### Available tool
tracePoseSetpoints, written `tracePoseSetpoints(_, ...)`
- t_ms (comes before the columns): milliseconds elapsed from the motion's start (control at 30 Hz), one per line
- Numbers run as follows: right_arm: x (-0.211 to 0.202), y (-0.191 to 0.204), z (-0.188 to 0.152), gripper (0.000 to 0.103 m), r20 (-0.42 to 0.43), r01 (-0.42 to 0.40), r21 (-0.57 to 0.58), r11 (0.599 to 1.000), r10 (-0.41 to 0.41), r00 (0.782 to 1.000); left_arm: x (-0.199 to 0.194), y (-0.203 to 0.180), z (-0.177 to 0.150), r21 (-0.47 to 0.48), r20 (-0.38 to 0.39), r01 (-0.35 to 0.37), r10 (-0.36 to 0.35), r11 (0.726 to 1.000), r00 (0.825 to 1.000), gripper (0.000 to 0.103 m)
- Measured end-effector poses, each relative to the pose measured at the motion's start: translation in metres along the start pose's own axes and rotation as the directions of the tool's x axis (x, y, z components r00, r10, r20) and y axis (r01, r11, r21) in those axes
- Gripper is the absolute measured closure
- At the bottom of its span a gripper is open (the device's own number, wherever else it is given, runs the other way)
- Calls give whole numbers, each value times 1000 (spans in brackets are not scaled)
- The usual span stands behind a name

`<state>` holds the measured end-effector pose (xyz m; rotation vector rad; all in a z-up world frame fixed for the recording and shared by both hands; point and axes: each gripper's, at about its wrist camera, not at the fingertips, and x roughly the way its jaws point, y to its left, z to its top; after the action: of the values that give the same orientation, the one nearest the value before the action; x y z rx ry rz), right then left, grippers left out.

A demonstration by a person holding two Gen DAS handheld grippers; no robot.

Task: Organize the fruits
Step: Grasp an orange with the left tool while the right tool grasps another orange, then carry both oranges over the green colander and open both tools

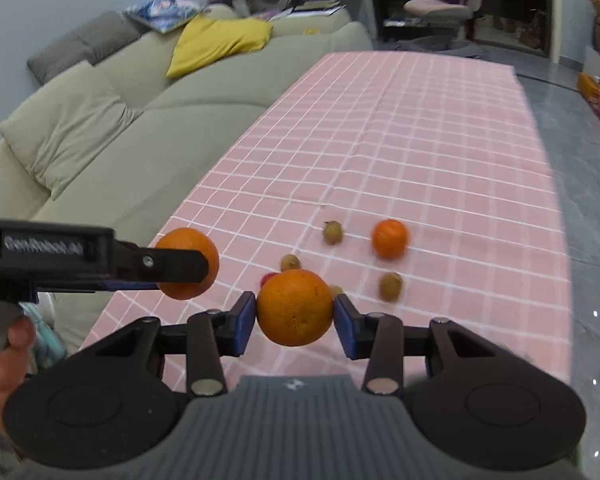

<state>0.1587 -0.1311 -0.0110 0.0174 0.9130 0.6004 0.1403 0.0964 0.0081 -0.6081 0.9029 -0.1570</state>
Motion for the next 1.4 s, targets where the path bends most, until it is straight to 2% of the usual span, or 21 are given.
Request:
tracePoseSetpoints(133,-51,-18,-22,63,37,54,45,998,-56,998,-7,-28,-18,93,-41,90,-86,992,995,53)
tracePoseSetpoints(233,-78,-30,-40,63,33,103,56,993,-105,994,-4,-47,-34,155,-103,167,-152,974,983,53)
tracePoseSetpoints(400,-109,-49,-81,63,-33,170,65,983,-168,985,18,-81,-63,234,-243,263,-205,936,948,53)
tracePoseSetpoints(500,-113,-55,-105,63,-95,183,69,981,-176,980,38,-93,-79,237,-333,305,-218,922,917,53)
tracePoseSetpoints(667,-104,-58,-125,63,-163,172,32,985,-165,973,70,-96,-103,253,-458,285,-145,925,877,53)
tracePoseSetpoints(800,-92,-60,-124,63,-207,149,13,989,-143,968,81,-95,-108,266,-493,273,-113,924,863,53)
tracePoseSetpoints(933,-77,-62,-125,63,-250,136,-18,991,-136,959,93,-96,-109,297,-527,229,-40,927,849,53)
tracePoseSetpoints(1033,-72,-63,-126,63,-271,132,-28,991,-135,953,103,-93,-109,283,-554,221,-29,933,832,53)
tracePoseSetpoints(1300,-65,-74,-127,63,-303,128,-25,991,-129,944,115,-101,-111,302,-577,222,-7,927,817,52)
tracePoseSetpoints(1400,-63,-76,-128,63,-306,122,-11,992,-120,945,119,-101,-113,312,-576,207,12,927,817,52)
